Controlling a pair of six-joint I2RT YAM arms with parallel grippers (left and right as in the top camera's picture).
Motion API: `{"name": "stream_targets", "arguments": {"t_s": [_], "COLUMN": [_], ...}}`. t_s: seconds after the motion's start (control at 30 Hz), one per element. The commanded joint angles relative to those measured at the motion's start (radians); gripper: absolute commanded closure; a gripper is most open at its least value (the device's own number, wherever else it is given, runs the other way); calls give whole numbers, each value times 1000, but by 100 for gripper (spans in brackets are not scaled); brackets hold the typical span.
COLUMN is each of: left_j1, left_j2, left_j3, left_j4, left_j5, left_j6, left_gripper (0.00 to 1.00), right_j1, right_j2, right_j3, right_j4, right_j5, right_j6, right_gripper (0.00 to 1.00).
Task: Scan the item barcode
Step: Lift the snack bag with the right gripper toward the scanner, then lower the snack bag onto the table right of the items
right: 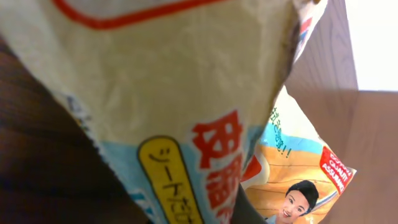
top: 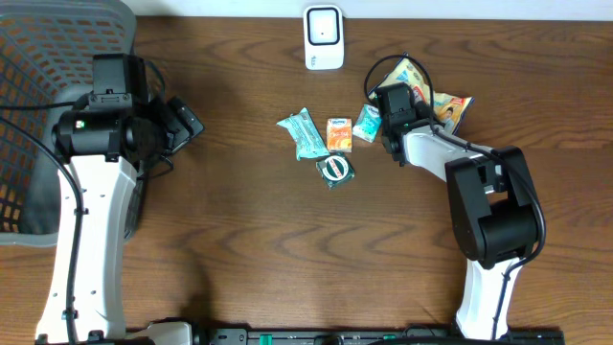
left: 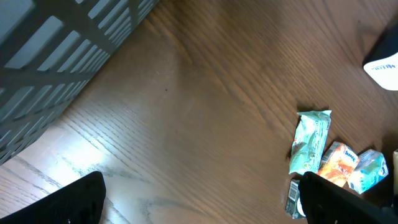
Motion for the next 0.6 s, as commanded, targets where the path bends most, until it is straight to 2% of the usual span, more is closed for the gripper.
{"name": "stream_targets", "arguments": {"t_s": [0.0, 0.2, 0.4, 0.5, 0.57], "left_j1": [5, 5, 5, 5, 5], "left_j2": [1, 1, 1, 1, 1], "left_j3": [-1, -1, -1, -1, -1], "left_j4": [0, 0, 0, 0, 0], "left_j5": [-13, -13, -13, -13, -13], "left_j6": [-1, -1, -1, -1, -1], "left_gripper": [2, 2, 2, 2, 2], "right_j1": [-7, -42, -162, -249, -286], "right_j2": [-28, -220, -386, -410, -406], "right_j3": [-35, 25, 41, 40, 35], "right_j4": [-55, -163, -246, -314, -354], "right_j5": [-150, -532, -1155, -1539, -1695], "right_j6": [98, 177, 312, 372, 379], "right_gripper": [99, 99, 99, 99, 99]}}
